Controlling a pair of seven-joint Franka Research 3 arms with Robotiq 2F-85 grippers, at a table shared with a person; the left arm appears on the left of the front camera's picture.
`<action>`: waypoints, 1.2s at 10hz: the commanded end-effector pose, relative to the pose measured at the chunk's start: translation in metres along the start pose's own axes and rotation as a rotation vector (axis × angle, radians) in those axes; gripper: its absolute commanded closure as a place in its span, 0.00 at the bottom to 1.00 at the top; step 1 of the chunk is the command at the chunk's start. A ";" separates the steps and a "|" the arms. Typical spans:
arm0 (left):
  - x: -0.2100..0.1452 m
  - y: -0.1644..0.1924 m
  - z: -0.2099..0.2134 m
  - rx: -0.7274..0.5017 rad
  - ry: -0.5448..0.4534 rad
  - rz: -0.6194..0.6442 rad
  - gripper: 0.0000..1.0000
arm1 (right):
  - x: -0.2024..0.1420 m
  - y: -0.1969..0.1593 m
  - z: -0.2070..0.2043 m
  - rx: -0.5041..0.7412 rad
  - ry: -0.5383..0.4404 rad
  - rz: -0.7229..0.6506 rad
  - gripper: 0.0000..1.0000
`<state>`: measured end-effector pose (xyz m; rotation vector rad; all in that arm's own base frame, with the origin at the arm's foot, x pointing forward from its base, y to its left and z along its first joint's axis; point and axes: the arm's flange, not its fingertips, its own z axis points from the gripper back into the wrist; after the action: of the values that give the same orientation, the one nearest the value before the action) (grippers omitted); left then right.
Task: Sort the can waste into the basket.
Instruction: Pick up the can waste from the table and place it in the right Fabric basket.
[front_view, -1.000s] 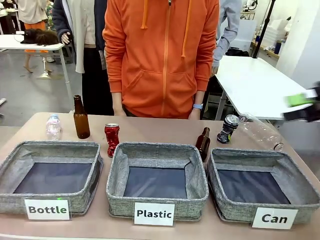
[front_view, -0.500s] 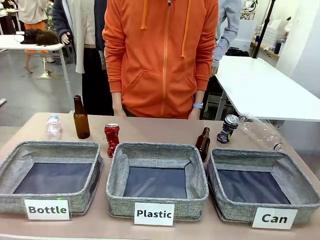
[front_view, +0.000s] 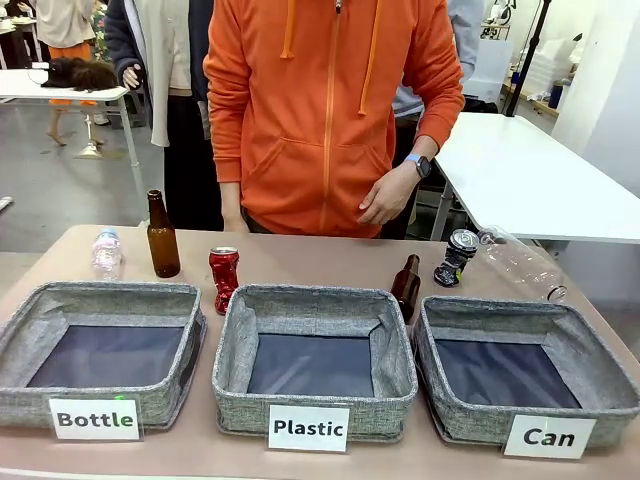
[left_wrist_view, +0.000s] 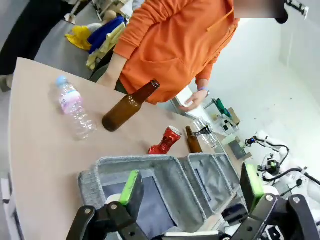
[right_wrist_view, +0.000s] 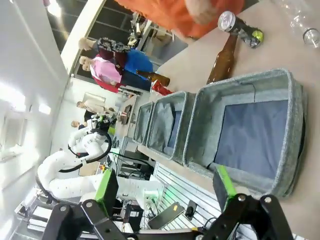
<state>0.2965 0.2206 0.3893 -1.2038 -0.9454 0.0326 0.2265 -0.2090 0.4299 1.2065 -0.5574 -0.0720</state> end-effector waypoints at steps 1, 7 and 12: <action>-0.002 -0.007 0.002 -0.082 -0.024 -0.016 0.00 | -0.001 0.008 0.002 0.008 0.008 0.021 0.00; -0.002 -0.007 0.002 -0.082 -0.024 -0.016 0.00 | -0.001 0.008 0.002 0.008 0.008 0.021 0.00; 0.021 -0.038 -0.058 -0.244 0.196 -0.441 0.00 | -0.001 0.008 0.002 0.008 0.008 0.021 0.00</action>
<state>0.3182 0.1819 0.4290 -1.2185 -0.9991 -0.3847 0.2208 -0.2048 0.4355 1.1963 -0.5311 -0.0676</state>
